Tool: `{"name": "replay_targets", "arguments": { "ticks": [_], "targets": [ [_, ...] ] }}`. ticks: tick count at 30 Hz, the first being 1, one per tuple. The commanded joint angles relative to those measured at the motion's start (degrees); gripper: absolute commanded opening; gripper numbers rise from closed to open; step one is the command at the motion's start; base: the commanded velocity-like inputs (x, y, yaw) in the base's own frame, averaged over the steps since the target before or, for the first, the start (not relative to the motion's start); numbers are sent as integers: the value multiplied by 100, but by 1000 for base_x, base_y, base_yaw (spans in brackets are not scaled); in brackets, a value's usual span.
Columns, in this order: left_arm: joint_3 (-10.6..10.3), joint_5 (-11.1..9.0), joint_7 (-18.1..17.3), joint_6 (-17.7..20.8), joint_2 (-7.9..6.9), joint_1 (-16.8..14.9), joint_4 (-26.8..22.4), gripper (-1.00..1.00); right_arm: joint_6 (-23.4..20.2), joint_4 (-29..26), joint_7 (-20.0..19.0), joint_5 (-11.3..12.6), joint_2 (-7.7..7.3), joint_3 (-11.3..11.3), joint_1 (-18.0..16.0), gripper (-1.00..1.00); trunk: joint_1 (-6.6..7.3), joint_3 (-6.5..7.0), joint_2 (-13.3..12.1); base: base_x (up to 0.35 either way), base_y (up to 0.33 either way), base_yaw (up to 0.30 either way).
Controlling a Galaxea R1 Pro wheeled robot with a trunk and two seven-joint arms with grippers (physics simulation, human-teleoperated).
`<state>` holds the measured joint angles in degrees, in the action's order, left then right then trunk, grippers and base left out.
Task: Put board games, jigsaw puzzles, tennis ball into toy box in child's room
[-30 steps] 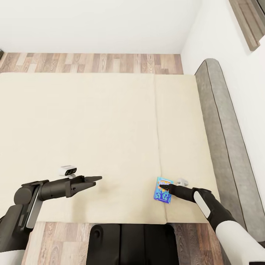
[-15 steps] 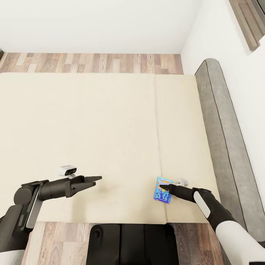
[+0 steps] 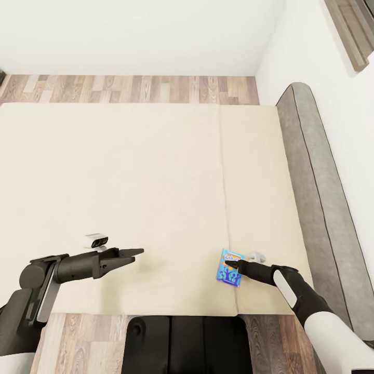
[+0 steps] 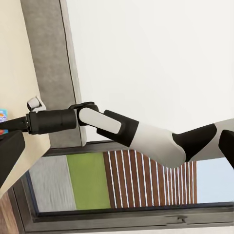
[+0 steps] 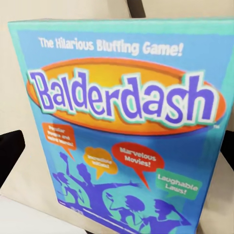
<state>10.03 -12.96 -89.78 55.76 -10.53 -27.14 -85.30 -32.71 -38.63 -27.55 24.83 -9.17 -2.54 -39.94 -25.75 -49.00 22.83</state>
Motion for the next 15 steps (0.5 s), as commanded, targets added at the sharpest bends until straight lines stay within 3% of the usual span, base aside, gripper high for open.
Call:
{"name": "replay_targets", "arguments": {
  "ticks": [1,15],
  "targets": [
    [-1,4,-22,60,-1,-2,0,100,-25,-4,9,30,-6,-19,0,100,-4,-6,8,0,3,0],
    [3,5,-22,59,-2,-2,-3,100,-25,-4,15,38,3,-19,1,100,-4,-6,8,0,40,0]
  ]
}}
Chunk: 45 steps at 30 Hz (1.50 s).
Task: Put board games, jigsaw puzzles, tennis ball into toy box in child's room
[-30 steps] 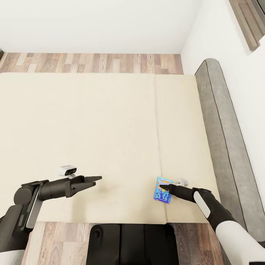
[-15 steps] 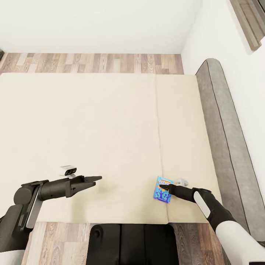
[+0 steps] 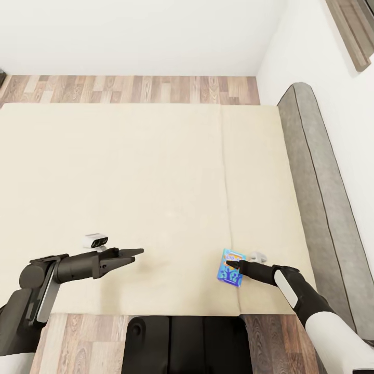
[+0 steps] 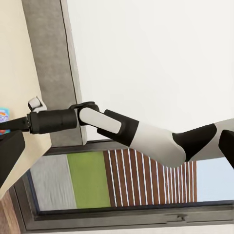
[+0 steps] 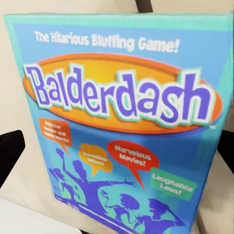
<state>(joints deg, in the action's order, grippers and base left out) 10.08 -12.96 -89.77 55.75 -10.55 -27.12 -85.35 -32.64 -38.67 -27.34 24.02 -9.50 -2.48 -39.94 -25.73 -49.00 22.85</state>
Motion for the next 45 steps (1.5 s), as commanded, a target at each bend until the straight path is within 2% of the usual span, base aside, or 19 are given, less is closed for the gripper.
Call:
{"name": "replay_targets", "arguments": {
  "ticks": [1,45],
  "targets": [
    [-3,6,-23,59,0,-4,3,100,-32,0,-3,120,35,-25,3,100,-5,-7,7,0,7,0],
    [3,7,-23,59,-4,-4,2,100,-32,0,18,123,36,-34,-4,100,-5,-7,7,0,35,0]
  ]
}}
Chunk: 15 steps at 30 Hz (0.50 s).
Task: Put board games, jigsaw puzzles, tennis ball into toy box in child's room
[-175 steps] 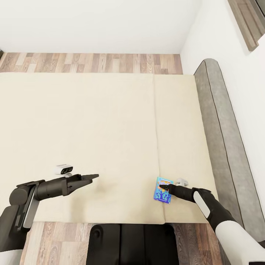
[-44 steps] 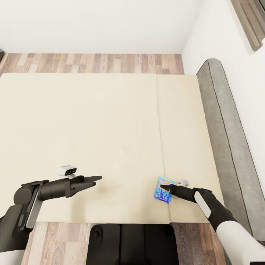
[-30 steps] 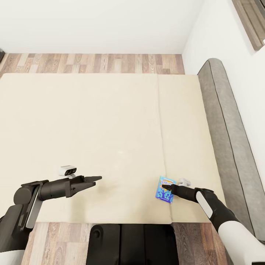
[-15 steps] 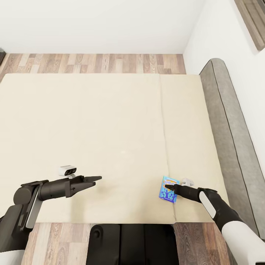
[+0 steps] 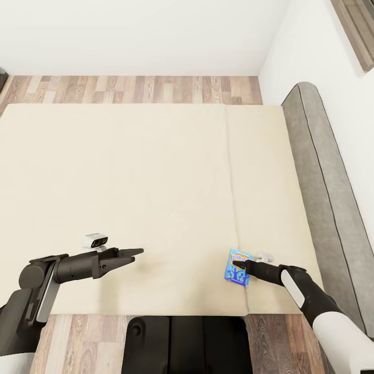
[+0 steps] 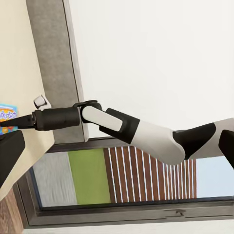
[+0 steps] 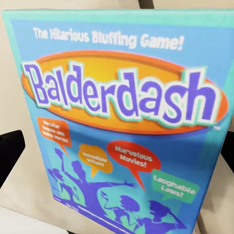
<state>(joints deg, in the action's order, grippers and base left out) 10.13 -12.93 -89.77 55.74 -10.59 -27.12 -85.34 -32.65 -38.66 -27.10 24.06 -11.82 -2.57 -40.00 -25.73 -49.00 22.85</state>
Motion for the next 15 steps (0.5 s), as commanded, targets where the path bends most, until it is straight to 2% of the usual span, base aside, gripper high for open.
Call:
{"name": "replay_targets", "arguments": {
  "ticks": [1,15],
  "targets": [
    [-1,6,-23,60,1,-4,1,100,-31,-1,-7,119,268,-25,1,100,-5,-6,7,0,0,0],
    [8,2,-23,60,-5,-4,1,100,-31,-1,-6,116,268,-24,1,100,-5,27,7,0,0,0]
  ]
}}
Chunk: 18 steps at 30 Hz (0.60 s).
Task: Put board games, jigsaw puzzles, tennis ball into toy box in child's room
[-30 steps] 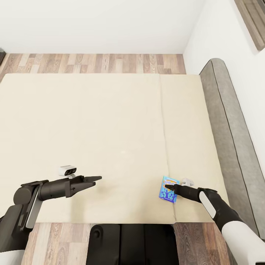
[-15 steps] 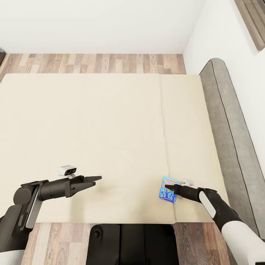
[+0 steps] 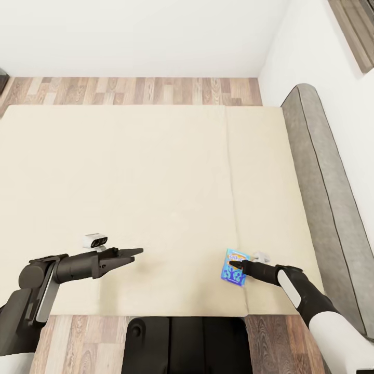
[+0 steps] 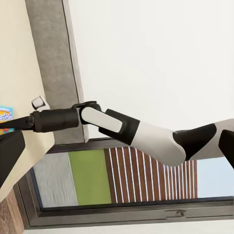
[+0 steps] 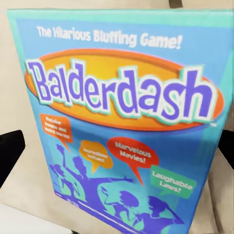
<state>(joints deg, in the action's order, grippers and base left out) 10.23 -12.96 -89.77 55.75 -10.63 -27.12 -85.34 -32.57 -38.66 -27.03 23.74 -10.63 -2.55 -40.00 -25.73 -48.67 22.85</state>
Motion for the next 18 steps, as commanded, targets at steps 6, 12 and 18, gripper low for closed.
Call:
{"name": "replay_targets", "arguments": {
  "ticks": [6,12,18],
  "targets": [
    [-9,4,-23,59,0,-4,2,100,-39,-1,-13,149,149,-24,1,100,-5,0,7,0,0,0],
    [-12,6,-23,59,1,-4,0,100,-39,-1,-13,149,149,-22,1,100,-5,1,7,0,0,0],
    [-12,6,-23,59,4,-4,1,100,-39,-1,-13,149,149,-23,1,100,-5,1,7,0,0,0]
  ]
}}
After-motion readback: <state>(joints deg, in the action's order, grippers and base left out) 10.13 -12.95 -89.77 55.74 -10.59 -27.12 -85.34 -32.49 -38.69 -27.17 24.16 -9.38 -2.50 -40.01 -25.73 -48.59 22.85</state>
